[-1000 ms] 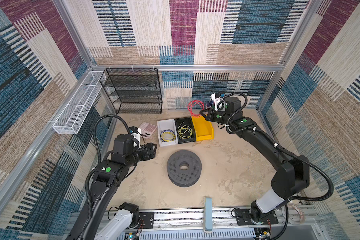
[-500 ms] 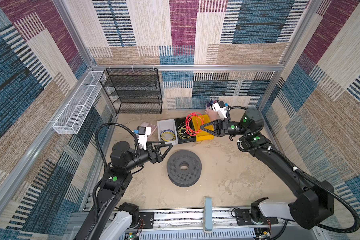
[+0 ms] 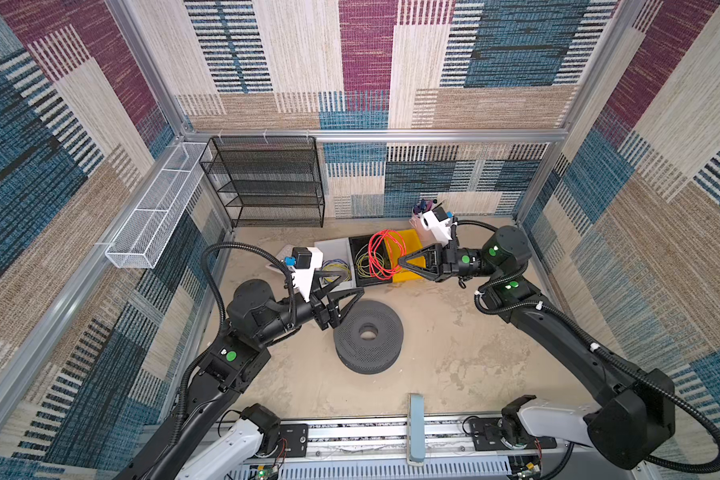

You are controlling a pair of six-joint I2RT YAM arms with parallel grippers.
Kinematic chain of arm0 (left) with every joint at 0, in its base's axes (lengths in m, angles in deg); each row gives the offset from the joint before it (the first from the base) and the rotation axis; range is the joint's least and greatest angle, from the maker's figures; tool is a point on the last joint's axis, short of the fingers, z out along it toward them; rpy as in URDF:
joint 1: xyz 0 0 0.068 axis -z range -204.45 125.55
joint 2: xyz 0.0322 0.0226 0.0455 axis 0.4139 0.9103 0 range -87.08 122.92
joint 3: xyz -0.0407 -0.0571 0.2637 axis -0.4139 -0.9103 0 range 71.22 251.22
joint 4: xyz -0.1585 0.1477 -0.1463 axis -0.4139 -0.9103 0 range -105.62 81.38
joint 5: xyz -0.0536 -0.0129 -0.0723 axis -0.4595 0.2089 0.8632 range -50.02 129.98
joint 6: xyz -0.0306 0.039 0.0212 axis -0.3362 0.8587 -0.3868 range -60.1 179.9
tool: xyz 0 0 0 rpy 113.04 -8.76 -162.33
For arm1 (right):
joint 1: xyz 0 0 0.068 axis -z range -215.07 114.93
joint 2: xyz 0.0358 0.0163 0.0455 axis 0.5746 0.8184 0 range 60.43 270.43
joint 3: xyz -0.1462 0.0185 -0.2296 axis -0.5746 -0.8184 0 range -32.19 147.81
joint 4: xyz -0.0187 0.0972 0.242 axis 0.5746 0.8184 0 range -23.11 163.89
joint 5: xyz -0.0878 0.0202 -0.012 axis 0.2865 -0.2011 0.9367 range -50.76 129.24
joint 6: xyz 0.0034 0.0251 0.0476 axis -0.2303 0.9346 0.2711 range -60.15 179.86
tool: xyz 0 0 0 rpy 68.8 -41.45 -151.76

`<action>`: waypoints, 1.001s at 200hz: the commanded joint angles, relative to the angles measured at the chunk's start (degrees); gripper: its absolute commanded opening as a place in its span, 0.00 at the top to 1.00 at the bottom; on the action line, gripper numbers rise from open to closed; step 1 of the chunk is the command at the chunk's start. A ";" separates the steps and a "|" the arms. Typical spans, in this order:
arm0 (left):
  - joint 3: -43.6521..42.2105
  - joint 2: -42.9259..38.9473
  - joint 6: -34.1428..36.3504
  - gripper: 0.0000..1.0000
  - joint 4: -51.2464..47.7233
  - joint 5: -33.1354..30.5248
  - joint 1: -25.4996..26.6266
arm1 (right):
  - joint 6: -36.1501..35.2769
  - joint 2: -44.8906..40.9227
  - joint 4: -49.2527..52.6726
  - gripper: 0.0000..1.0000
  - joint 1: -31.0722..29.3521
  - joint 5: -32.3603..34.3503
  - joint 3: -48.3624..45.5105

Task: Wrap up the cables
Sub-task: 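Carry the red coil to mid-table with the right gripper while the left arm reaches in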

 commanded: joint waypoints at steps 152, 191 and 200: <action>5.19 8.14 19.03 0.34 1.62 -25.02 10.81 | 5.48 -2.23 -6.68 1.00 -2.39 3.55 -4.96; 6.22 9.84 19.30 0.35 2.72 -24.57 10.99 | 5.39 -2.70 -6.81 1.00 -2.50 3.55 -6.10; 6.57 10.39 19.21 0.36 2.75 -24.33 11.04 | 5.39 -2.88 -6.89 1.00 -2.51 3.64 -6.28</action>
